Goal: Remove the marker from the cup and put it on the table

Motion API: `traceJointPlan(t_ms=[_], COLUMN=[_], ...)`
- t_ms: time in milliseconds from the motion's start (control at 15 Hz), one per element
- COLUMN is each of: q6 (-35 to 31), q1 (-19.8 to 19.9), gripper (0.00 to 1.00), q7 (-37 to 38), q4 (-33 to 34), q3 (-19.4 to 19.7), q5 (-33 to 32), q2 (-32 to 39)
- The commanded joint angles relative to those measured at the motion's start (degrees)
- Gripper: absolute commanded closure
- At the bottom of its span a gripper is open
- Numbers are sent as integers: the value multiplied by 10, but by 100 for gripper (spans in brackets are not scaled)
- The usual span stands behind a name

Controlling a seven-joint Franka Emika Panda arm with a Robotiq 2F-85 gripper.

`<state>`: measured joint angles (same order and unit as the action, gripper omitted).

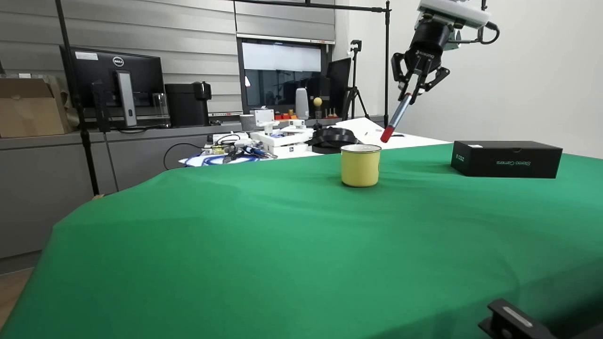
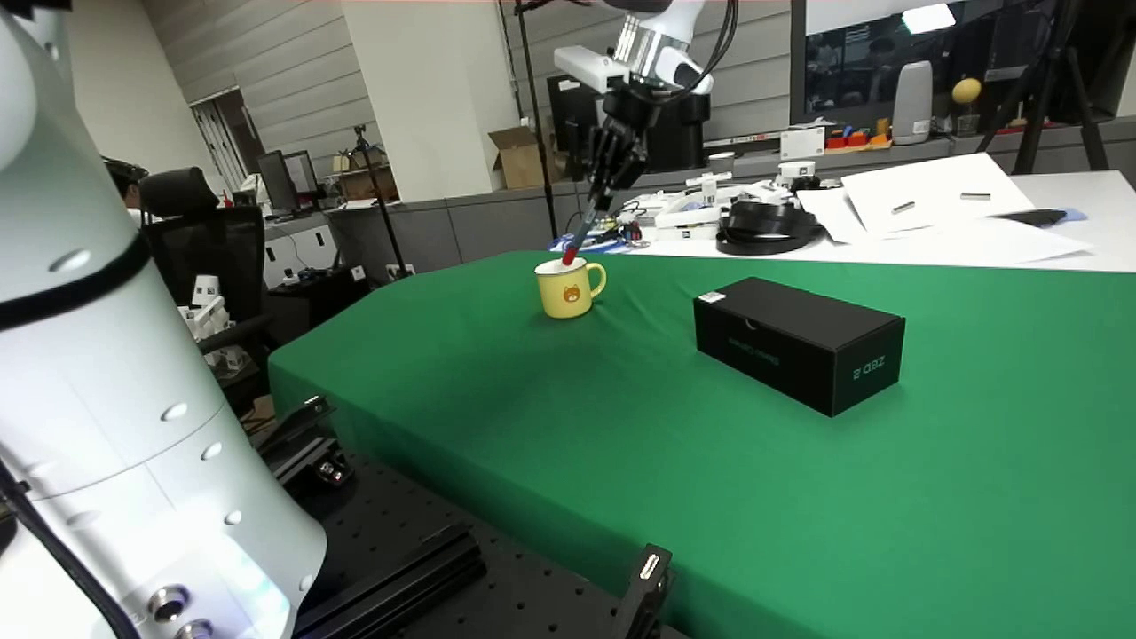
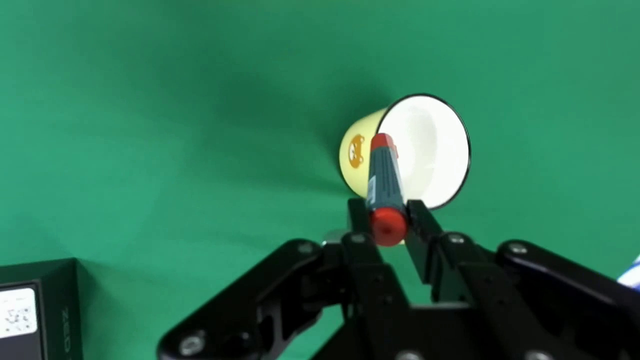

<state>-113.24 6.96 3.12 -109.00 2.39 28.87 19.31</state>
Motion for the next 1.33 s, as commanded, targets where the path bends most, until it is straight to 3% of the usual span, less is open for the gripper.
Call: traceJointPlan(t_ms=[0, 333, 667, 1267], q6=[125, 171, 150, 90], q1=[7, 7, 5, -20], gripper=[94, 94, 94, 94], q7=[8, -52, -109, -115], q4=[42, 83, 91, 77], q3=[10, 21, 15, 0], q5=[-55, -158, -215, -273], q2=[1, 56, 116, 178])
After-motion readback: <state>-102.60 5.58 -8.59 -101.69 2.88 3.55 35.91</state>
